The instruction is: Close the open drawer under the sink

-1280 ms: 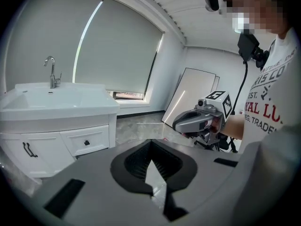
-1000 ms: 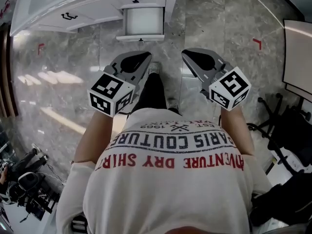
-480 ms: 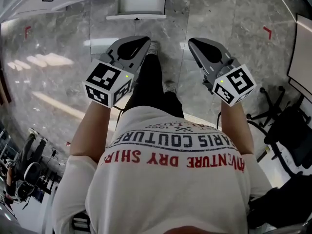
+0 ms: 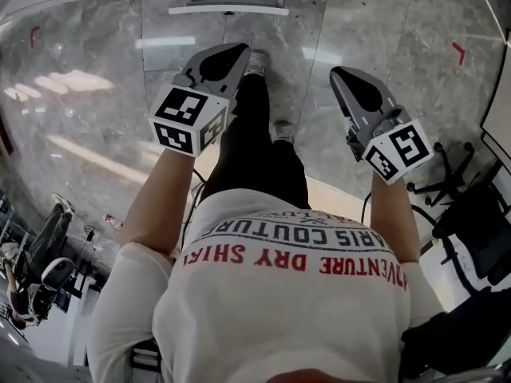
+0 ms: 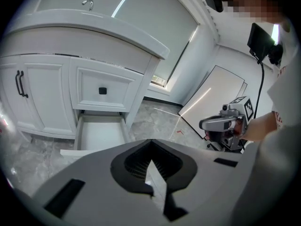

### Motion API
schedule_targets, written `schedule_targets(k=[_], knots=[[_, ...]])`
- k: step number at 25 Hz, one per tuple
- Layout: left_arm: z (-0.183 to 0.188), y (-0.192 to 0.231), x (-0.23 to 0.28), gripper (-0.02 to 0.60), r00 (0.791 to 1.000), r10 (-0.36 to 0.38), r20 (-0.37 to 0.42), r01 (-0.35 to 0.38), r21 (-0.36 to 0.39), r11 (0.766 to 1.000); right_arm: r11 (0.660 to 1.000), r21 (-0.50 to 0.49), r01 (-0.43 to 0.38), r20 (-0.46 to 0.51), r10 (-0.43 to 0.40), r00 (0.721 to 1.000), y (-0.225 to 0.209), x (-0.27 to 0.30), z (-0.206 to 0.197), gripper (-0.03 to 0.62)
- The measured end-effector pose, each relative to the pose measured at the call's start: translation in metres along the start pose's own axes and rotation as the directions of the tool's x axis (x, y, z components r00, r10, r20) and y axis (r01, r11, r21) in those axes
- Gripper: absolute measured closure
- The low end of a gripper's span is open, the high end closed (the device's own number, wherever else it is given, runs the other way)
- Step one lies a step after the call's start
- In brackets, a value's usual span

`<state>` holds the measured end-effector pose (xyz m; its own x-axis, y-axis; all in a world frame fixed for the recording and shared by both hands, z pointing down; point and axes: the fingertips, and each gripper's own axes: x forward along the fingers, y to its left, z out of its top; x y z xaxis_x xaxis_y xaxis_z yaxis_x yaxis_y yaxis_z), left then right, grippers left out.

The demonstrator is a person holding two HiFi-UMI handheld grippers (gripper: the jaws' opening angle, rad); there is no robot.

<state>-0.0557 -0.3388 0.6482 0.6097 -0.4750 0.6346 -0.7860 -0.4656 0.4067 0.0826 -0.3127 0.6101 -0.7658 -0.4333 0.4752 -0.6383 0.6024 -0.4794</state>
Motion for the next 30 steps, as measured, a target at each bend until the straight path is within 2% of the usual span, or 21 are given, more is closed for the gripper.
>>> schedule_targets(k=[3, 8, 16, 20, 23, 30], knots=[[-0.012, 0.020, 0.014, 0.579, 0.999, 0.040, 0.011, -0.040, -0.009, 0.999, 1.000, 0.018, -0.007, -0.029, 0.008, 1.000, -0.002, 0.005, -0.012, 0.592], [-0.046, 0.060, 0.042, 0.578, 0.992, 0.120, -0.041, -0.119, 0.028, 0.993, 0.999, 0.046, 0.008, -0.043, -0.006, 0.999, -0.008, 0.021, -0.019, 0.592], [-0.094, 0.125, 0.083, 0.578, 0.953, 0.283, -0.111, -0.279, 0.048, 0.959, 0.999, 0.043, -0.030, -0.073, 0.033, 0.997, -0.010, 0.049, -0.032, 0.592], [-0.112, 0.147, 0.094, 0.579, 0.937, 0.321, -0.137, -0.323, 0.007, 0.946, 0.998, 0.042, -0.042, -0.099, 0.046, 0.994, -0.011, 0.056, -0.041, 0.592], [-0.111, 0.160, 0.099, 0.580, 0.927, 0.352, -0.130, -0.351, 0.028, 0.936, 0.997, 0.052, -0.050, -0.109, 0.055, 0.993, -0.013, 0.059, -0.046, 0.592], [-0.103, 0.167, 0.111, 0.578, 0.927, 0.357, -0.115, -0.357, 0.018, 0.934, 0.996, 0.069, -0.057, -0.115, 0.065, 0.991, -0.013, 0.068, -0.053, 0.592]])
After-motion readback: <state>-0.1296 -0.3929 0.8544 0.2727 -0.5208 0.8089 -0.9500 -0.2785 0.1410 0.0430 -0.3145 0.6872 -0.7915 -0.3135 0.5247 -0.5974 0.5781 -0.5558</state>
